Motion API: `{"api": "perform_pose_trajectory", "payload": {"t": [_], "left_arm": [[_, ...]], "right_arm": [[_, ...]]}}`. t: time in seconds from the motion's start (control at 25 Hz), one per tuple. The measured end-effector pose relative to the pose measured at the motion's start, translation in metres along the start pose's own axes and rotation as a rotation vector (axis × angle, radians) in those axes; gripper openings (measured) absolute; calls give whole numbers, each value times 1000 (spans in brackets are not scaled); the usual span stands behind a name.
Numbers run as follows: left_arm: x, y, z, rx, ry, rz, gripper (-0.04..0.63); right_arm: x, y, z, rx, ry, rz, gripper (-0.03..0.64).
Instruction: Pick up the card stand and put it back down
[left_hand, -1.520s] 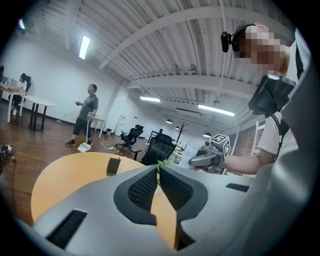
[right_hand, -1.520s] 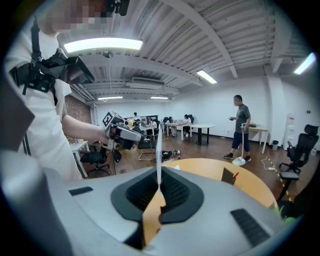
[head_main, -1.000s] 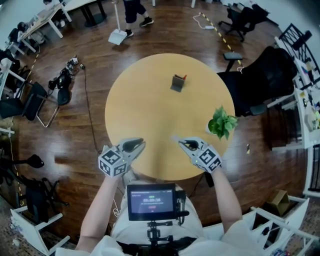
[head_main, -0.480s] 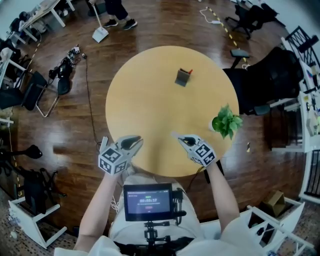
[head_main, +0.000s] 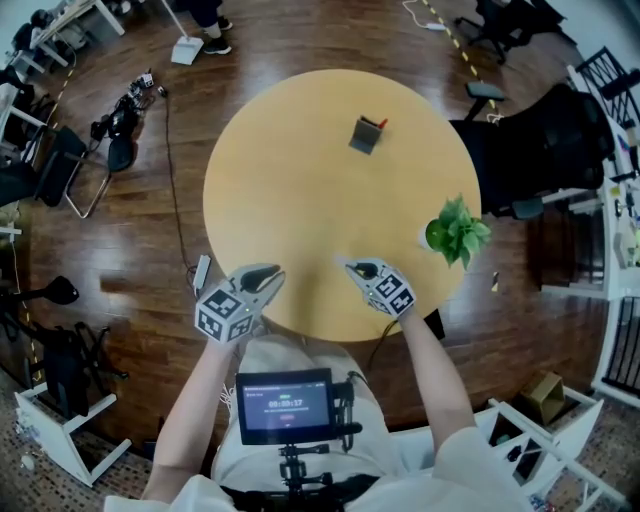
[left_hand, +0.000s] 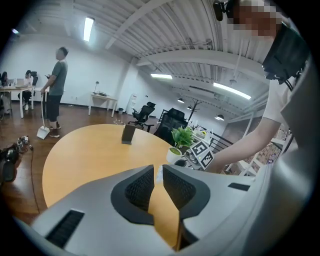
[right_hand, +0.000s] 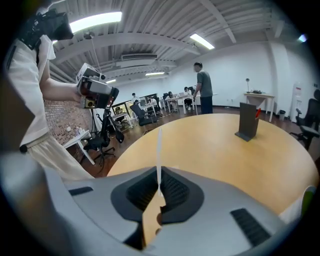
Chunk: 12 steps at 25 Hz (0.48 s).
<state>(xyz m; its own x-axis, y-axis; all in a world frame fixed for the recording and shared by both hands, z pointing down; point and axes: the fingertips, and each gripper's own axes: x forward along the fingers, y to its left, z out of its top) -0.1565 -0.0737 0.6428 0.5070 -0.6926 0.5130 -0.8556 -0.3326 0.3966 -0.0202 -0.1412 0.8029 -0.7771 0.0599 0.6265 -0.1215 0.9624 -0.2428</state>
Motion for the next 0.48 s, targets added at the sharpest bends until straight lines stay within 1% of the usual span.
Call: {"api": "perform_pose_trajectory", "payload": {"t": [0.12,0.28,0.48], "left_arm": [[3,0,-6,-6,9,1,55],[4,-1,-10,-9,14,3,54],[0,2,-14,-15,21,10,54]], "right_arm": [[12,-4,-13,17,17,4,25],[24,-10,-35,30,65,0,25],[40,-12,-38,32,66,7,25]]}}
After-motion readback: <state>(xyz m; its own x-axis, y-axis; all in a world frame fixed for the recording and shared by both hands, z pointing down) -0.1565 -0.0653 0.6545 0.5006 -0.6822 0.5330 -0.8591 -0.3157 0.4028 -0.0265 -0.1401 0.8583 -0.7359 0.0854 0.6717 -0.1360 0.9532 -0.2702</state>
